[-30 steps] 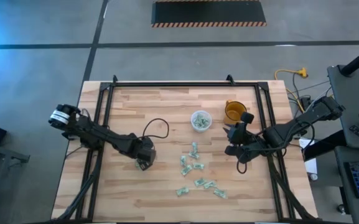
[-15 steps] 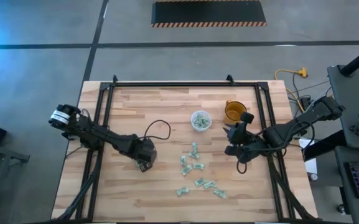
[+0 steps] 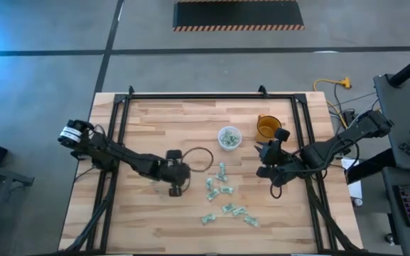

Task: Pick and place Stevia / Truvia into bins
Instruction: Put the green stevia packet into the transparent bin

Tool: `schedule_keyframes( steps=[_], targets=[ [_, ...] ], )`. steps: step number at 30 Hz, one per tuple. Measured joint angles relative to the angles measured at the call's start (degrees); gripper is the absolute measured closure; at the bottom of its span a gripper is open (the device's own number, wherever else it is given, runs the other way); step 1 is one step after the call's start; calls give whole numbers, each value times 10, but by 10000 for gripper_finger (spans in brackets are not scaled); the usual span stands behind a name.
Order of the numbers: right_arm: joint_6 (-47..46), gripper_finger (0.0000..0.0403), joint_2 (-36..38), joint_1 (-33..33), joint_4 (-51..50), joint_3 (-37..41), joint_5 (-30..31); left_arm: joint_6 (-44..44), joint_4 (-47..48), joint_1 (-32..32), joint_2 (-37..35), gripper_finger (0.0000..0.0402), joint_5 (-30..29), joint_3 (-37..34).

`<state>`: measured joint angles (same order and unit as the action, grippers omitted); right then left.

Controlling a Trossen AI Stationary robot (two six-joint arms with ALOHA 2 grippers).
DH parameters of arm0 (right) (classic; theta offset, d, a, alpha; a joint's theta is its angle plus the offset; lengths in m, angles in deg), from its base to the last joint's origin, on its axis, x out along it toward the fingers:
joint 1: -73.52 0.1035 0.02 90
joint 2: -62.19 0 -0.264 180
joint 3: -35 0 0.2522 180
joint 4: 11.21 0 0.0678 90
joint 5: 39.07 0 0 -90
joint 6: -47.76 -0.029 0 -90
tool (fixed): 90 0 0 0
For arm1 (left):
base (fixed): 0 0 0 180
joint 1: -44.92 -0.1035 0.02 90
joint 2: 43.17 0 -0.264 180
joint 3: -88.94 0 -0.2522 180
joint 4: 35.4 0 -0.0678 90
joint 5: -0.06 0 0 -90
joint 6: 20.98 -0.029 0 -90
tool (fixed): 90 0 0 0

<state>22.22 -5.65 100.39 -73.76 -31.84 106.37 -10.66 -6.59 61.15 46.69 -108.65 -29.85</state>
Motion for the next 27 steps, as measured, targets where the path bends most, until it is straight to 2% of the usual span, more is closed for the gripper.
schedule_keyframes(
  steps=[2, 7, 12, 15, 21, 27],
  targets=[
    [0, 342, 0, 0, 1, 1, 0, -73, -74, -4, -1, 401, -18, 0],
    [0, 348, 0, 0, 2, 1, 0, -228, -255, -27, -1, 401, -104, -1],
    [0, 349, 0, 0, 4, 4, 0, -323, -403, -81, 0, 401, -103, -1],
    [0, 349, 0, 0, 5, 4, 0, -332, -448, -127, 0, 401, -66, -1],
    [1, 349, 0, 0, 5, 7, 0, -284, -477, -206, 0, 401, 69, -1],
    [2, 349, 0, 0, 5, 8, 0, -271, -486, -238, 5, 401, 95, -2]
  ],
)
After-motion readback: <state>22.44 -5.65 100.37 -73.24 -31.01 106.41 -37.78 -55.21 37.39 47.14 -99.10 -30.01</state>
